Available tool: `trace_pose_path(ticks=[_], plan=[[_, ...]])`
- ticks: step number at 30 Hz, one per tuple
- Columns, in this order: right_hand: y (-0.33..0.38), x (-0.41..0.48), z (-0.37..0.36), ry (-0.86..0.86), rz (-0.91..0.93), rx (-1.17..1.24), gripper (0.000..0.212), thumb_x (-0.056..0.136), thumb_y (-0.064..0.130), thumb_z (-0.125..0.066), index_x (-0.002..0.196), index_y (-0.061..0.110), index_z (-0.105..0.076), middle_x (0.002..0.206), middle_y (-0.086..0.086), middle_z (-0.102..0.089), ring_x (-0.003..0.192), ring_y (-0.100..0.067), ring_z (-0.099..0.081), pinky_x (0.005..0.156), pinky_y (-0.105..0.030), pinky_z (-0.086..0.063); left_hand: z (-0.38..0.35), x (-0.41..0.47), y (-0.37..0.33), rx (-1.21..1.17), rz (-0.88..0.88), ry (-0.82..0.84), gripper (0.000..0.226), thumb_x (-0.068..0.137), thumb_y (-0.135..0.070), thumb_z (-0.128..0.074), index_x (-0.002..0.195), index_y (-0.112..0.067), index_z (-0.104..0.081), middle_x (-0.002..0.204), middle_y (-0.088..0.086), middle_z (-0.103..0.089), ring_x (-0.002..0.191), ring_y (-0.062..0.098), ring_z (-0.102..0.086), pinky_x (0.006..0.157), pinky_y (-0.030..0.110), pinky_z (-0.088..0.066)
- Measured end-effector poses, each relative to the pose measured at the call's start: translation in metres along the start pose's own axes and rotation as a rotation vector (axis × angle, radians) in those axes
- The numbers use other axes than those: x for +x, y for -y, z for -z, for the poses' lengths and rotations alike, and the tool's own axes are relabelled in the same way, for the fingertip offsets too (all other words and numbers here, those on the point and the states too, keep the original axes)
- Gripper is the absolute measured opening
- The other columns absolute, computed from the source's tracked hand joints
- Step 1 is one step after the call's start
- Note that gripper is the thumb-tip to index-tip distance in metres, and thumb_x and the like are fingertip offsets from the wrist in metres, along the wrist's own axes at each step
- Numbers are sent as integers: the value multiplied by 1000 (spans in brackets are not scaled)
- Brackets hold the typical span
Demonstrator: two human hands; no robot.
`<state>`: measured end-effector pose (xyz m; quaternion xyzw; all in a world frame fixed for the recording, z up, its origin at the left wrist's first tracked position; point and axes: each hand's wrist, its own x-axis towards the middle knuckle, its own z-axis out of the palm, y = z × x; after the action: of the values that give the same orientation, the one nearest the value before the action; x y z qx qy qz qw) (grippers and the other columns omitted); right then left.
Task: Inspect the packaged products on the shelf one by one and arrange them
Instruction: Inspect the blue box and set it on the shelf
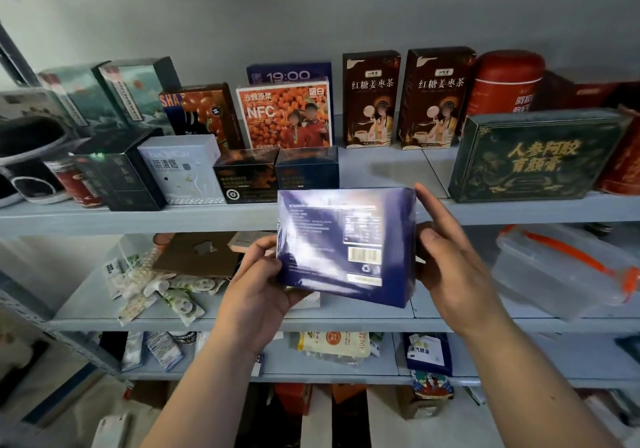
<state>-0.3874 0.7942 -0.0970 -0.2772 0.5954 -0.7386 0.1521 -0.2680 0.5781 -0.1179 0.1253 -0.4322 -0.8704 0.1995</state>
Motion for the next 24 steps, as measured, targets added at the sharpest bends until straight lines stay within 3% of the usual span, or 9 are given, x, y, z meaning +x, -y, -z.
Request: trace_pose_path(ticks=[2, 4, 6, 10, 13, 16, 18, 21, 24], plan=[[-2, -4, 1, 2, -44, -13, 65, 66, 82, -72, 126, 74, -51, 132, 14, -67, 124, -12, -64, 93, -39, -59, 0, -3, -3, 35, -56, 55, 32, 87, 3, -47, 94, -19, -70, 102, 9, -70, 94, 28, -70, 77, 51, -62], [-5, -5, 3, -20, -55, -8, 76, 55, 85, -77, 125, 75, -49, 126, 18, -69, 121, -10, -66, 89, -40, -60, 1, -6, -5, 111, -94, 108, 26, 81, -3, -56, 97, -18, -69, 108, 9, -71, 100, 29, -70, 81, 50, -61], [-10, -2, 4, -52, -69, 44, 69, 68, 72, -78, 131, 68, -50, 126, 13, -70, 121, -16, -67, 90, -44, -59, 2, -8, -6, 192, -124, 150, 30, 74, -10, -68, 103, -17, -66, 115, 11, -68, 107, 31, -68, 84, 52, -60], [-16, 2, 7, -155, -83, 127, 47, 103, 20, -52, 137, 53, -55, 122, 1, -73, 113, -22, -70, 92, -52, -55, 1, -10, -6, 269, -147, 174, 47, 68, -15, -73, 111, -10, -56, 117, 9, -68, 107, 30, -68, 86, 55, -56], [-16, 0, 7, -172, -82, 143, 50, 106, 10, -46, 132, 50, -58, 113, 2, -74, 109, -23, -71, 87, -49, -57, -2, -12, -4, 254, -143, 165, 44, 69, -15, -73, 110, -12, -57, 114, 8, -69, 105, 28, -68, 85, 51, -58], [-6, -6, 3, -145, -46, 146, 42, 93, 34, -69, 129, 52, -59, 108, 3, -74, 115, -29, -69, 84, -45, -60, -7, -12, -1, 226, -136, 102, 25, 82, -11, -72, 104, -18, -66, 111, 7, -69, 102, 27, -68, 86, 51, -59], [2, -10, 1, -74, -22, 164, 63, 73, 60, -83, 131, 53, -61, 109, -5, -70, 117, -28, -67, 86, -45, -60, -14, -10, 4, 172, -86, -24, 17, 98, -8, -59, 103, -22, -68, 104, 6, -73, 94, 27, -70, 81, 53, -61], [10, -15, -3, 59, 107, 43, 66, 80, 63, -77, 141, 55, -53, 126, -8, -66, 127, -32, -60, 104, -59, -50, -24, -11, 13, 76, 69, -124, 23, 107, -14, -43, 111, -18, -65, 107, 12, -75, 86, 33, -74, 70, 49, -64], [16, -16, -8, 98, 224, -200, 69, 83, 67, -71, 144, 65, -39, 140, 8, -55, 135, -21, -54, 113, -49, -47, -32, -17, 23, 45, 265, -79, 27, 107, -18, -43, 124, -13, -63, 120, 22, -70, 89, 43, -72, 62, 42, -65]])
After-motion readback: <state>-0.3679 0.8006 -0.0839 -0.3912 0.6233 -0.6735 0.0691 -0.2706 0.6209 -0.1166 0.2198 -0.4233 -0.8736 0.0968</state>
